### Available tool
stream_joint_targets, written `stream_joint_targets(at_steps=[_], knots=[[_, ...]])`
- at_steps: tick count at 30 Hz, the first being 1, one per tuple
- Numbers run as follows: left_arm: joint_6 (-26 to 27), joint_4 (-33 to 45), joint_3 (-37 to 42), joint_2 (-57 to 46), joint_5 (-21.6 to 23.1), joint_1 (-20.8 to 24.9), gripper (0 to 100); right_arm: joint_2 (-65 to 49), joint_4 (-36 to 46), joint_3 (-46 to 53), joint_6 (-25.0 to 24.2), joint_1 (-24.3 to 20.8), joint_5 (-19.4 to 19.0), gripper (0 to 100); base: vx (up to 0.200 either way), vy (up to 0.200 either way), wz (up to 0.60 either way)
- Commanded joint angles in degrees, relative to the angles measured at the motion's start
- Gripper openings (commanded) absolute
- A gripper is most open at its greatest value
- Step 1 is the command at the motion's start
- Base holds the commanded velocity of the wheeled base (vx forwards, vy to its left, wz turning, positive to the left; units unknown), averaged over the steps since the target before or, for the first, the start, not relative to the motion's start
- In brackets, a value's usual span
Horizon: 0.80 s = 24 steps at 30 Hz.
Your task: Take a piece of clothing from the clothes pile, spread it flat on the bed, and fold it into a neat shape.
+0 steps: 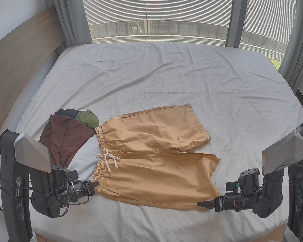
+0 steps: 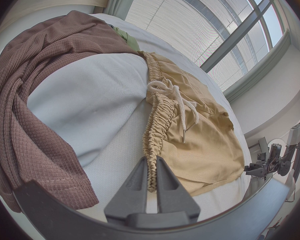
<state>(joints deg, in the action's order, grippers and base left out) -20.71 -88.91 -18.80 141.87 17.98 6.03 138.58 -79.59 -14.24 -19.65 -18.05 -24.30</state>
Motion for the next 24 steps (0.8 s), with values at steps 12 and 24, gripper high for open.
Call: stream_joint_targets(at_steps=[12,24], knots=[[0.0,0.0,0.2,0.2,0.0,0.1,0,-5.7,1.5,4.2,0.0,0.0,-0.2,100,0.000,0.000,0.00],[0.1,0.0,0.5,0.5,0.0,0.2,0,-5.8,1.3,5.9,0.1,0.3,-0.1,0,0.000,0.000,0.00]])
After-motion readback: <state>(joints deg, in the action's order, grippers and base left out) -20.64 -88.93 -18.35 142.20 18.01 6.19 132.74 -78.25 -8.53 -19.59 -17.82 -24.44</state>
